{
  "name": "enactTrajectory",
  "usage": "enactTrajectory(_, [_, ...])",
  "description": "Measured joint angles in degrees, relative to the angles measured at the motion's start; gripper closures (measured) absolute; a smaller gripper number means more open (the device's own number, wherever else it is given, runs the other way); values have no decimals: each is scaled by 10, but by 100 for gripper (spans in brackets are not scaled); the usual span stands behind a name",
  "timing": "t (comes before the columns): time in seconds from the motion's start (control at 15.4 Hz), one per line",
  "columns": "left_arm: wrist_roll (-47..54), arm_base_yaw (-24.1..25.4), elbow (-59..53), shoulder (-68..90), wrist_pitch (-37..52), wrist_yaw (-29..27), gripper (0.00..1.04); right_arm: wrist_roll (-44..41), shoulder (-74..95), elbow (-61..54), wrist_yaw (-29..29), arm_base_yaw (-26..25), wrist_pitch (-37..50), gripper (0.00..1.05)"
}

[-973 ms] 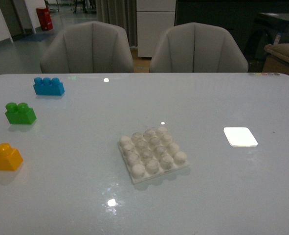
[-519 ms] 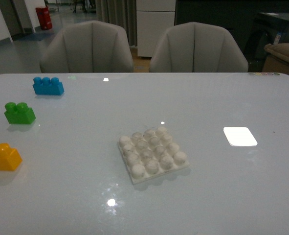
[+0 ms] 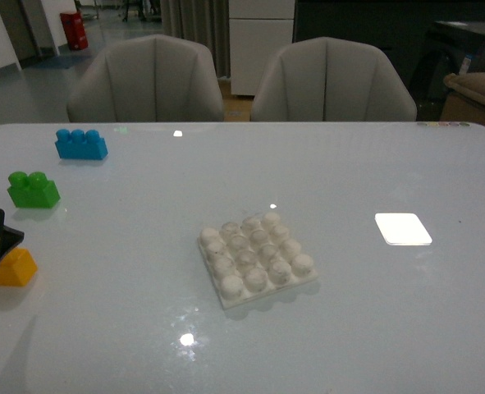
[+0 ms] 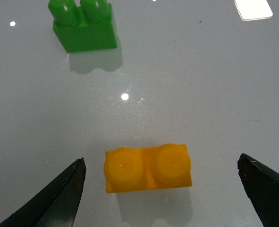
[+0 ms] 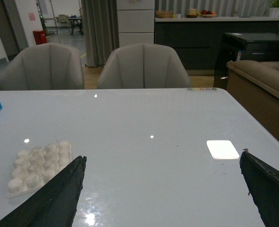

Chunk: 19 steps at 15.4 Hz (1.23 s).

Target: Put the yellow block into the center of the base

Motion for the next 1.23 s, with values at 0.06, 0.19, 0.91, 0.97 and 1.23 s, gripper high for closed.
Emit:
enactTrajectory(0.06, [-1,5,7,9,-1,0,7,0,0,0,0,0,0,6])
enactTrajectory(0.19, [-10,10,26,17,-5,-2,7,0,0,0,0,0,0,6])
enactTrajectory(0.91, [-54,-17,25,51,-16,-5,7,0,0,0,0,0,0,6])
enactTrajectory(0.97, [-54,-19,25,59,-11,-7,7,0,0,0,0,0,0,6])
enactTrajectory(1.23, [-56,-19,25,75,-7,-15,9,0,0,0,0,0,0,6])
